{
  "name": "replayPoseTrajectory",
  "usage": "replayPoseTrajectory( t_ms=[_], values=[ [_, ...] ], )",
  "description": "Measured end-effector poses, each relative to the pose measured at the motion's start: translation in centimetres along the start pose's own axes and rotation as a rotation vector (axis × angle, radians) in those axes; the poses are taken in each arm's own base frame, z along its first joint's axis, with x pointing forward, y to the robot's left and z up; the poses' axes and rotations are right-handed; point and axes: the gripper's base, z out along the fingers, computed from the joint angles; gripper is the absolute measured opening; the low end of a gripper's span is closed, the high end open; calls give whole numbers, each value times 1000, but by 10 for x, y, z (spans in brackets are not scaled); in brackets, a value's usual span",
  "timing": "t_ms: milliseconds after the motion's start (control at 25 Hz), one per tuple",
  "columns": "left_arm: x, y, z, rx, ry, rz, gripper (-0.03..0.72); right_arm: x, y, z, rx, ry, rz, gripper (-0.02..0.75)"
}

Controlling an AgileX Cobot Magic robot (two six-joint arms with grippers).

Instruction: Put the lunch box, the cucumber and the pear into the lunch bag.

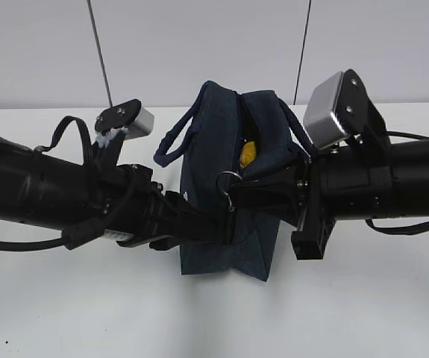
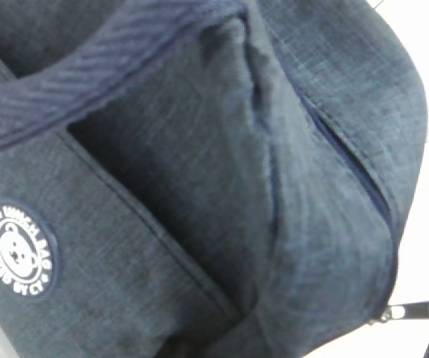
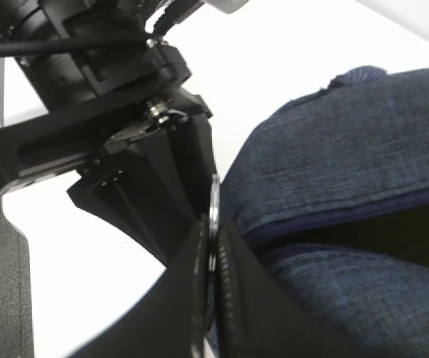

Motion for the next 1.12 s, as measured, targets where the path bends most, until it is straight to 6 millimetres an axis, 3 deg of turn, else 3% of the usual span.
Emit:
replayPoseTrajectory(
  t_ms=[600,1120],
  values=[
    [0,1,0,-18,-2,6,2,-7,-5,1,16,-8,-14,6],
    [1,1,0,-25,24,63,-16,-25,-19,1,90,-13,-66,6]
  ],
)
